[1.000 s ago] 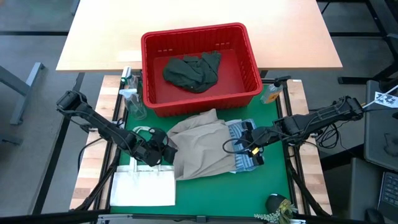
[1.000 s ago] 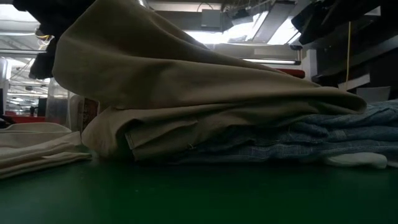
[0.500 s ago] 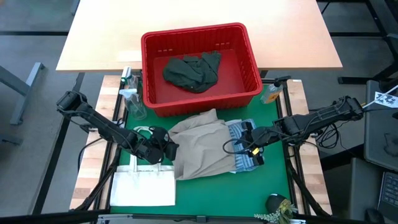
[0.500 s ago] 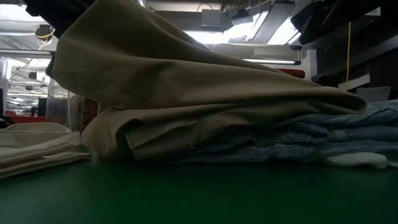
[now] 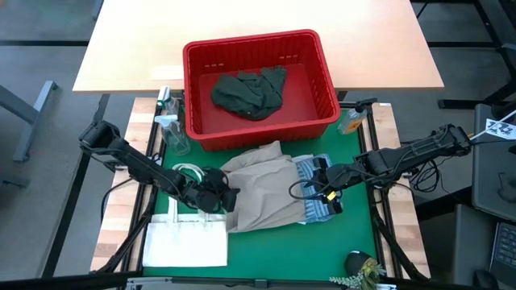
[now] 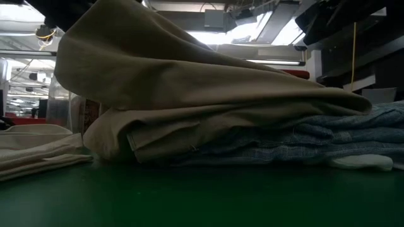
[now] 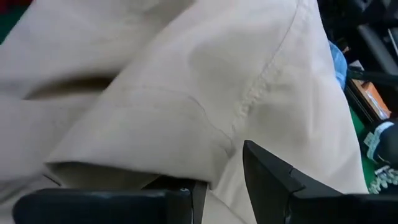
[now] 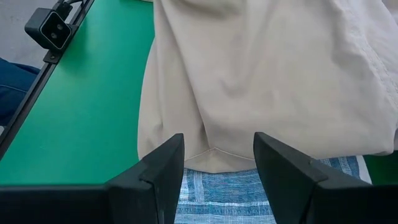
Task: Fold Laundry from Bin
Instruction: Fold the light brown shorts
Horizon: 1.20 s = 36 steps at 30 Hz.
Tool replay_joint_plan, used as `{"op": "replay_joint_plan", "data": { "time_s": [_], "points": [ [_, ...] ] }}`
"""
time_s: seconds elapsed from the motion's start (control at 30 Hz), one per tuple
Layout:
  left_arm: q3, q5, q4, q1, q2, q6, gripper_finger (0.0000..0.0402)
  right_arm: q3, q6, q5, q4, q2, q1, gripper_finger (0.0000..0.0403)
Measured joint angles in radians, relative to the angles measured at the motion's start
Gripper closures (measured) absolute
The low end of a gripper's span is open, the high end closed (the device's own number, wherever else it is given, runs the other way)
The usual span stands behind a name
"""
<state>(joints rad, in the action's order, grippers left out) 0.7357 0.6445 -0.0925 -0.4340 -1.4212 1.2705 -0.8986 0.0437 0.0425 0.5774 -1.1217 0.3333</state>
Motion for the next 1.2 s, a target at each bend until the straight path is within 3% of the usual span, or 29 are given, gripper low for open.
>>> {"op": "replay_joint_plan", "data": {
  "time_s": [0.1,0.3,0.43,0.7,0.8,1.2],
  "points": [
    [0.0,0.023,0.0,0.011,0.001,0.003,0.0322,0.0,0.0,0.0,0.0,0.0,0.0,0.021],
    [0.0,0.061,-0.003,0.016,0.024,0.055,0.0392,0.0,0.0,0.0,0.0,0.0,0.0,0.021],
    [0.0,0.06,-0.015,0.014,0.071,0.029,0.0394,0.0,-0.001,0.02,-0.016,-0.001,0.0,0.021],
    [0.0,0.069,-0.194,0.015,0.202,0.01,0.0397,0.0,-0.002,0.023,-0.122,-0.088,0.0,0.021],
    [0.0,0.066,-0.269,0.015,0.241,0.011,0.0397,0.0,-0.007,0.073,-0.14,-0.134,0.0,0.021],
    [0.0,0.036,-0.451,0.015,0.255,0.093,0.0398,0.0,-0.051,0.124,-0.199,-0.186,-0.01,0.021]
  ]
}}
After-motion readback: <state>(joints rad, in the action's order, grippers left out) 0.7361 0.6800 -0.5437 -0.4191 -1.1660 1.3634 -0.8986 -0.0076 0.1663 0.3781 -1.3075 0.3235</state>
